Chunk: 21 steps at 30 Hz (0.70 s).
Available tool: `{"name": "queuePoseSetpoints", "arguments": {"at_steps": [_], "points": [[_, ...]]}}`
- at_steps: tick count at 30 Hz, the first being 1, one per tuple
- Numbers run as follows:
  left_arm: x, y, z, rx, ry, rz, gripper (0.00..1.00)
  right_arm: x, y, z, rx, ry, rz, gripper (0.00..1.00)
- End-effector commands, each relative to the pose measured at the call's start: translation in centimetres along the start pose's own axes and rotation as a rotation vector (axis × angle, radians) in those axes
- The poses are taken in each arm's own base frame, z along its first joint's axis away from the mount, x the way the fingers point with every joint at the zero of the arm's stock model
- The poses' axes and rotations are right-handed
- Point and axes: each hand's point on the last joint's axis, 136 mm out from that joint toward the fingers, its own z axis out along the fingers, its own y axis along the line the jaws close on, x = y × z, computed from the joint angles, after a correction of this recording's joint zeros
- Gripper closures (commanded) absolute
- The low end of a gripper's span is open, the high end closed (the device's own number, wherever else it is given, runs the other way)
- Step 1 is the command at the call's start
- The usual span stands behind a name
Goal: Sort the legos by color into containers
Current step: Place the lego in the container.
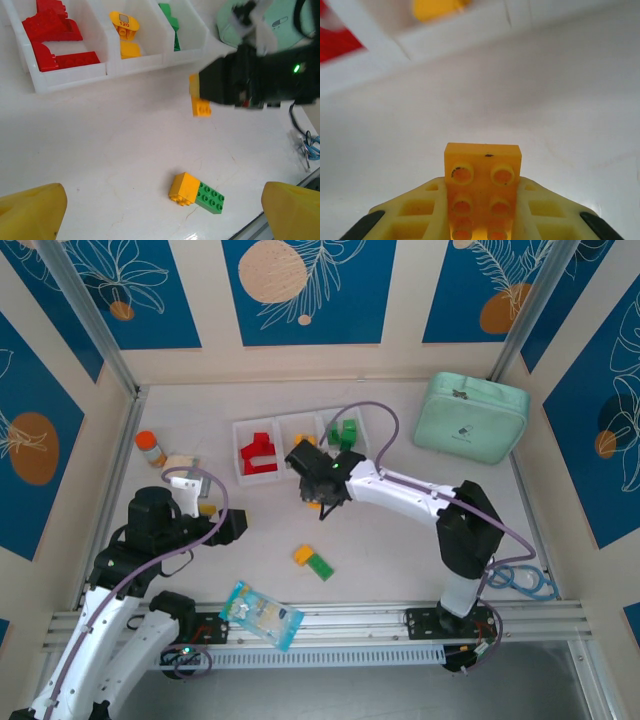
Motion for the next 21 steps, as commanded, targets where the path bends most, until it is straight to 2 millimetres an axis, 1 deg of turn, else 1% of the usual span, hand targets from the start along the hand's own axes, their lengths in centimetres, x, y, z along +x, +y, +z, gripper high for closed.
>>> {"name": "queuePoseSetpoints", "arguments": {"at_steps": [1,3,5,8,13,17,21], "points": [[-0.2,0.1,0.0,0.001,-0.015,0.015,0.01,-4.4,1.8,-0.9,-0.097,-0.094,-0.09,0.84],[-0.2,0.2,0.0,0.0,-0.014,0.015,0.01,-6.2,3.0,-0.8,-0.149,-0.136,-0.138,0.83],[-0.2,0.3,0.0,-0.005,-0.015,0.013,0.01,-7.9,3.9,0.0,-0.187,-0.157,-0.18,0.83],[-0.2,0.4,0.0,-0.013,-0.014,0.013,0.01,-10.0,4.7,1.7,-0.246,-0.151,-0.209,0.83],[-0.3,0.5,0.0,-0.022,-0.018,0.013,0.01,-12.7,6.4,4.8,-0.377,-0.138,-0.259,0.82],[-0.3,0.7,-0.2,-0.034,-0.023,0.013,0.01,-14.2,6.9,7.3,-0.4,-0.102,-0.293,0.8],[-0.3,0.8,-0.2,-0.04,-0.025,0.012,0.01,-14.7,7.6,9.4,-0.433,-0.057,-0.322,0.78]]}}
